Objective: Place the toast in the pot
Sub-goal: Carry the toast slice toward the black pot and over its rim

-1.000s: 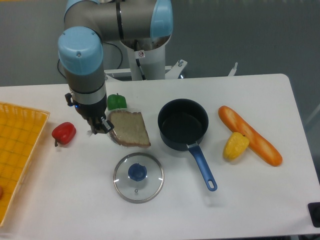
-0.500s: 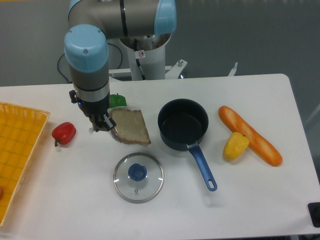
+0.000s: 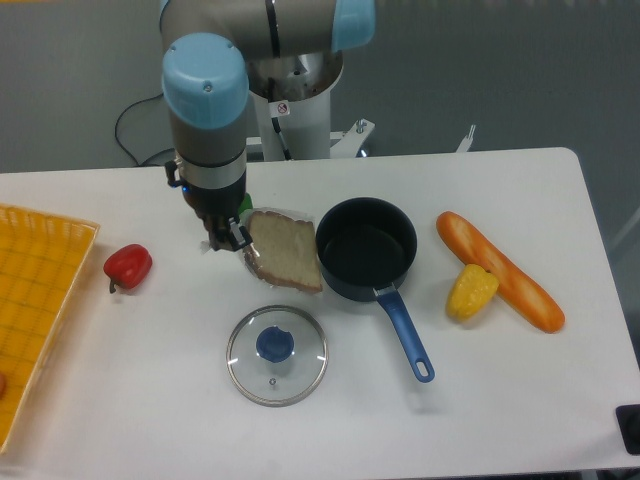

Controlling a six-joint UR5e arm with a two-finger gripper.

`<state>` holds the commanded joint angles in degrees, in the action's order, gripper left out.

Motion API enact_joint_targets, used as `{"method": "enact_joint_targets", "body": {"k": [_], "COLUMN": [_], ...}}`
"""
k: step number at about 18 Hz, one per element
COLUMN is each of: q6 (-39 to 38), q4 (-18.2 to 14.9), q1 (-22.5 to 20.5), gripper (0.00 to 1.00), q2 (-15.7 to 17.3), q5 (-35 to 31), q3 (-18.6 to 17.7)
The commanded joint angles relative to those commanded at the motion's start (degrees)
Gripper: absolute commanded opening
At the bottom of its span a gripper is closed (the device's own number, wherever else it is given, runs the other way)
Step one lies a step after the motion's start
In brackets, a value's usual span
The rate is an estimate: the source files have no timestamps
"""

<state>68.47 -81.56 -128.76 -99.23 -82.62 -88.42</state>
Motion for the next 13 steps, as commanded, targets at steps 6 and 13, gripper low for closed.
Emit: {"method": "enact_joint_targets", "body": {"k": [6, 13], "q6": [5.79, 8.79], "q4": [-0.71, -0.62], "q1": [-1.84, -3.95], "gripper": [0.0, 0.0], "q2": [3.25, 5.97], "q5": [-0.09, -0.09], "q3": [-4.48, -8.52]}}
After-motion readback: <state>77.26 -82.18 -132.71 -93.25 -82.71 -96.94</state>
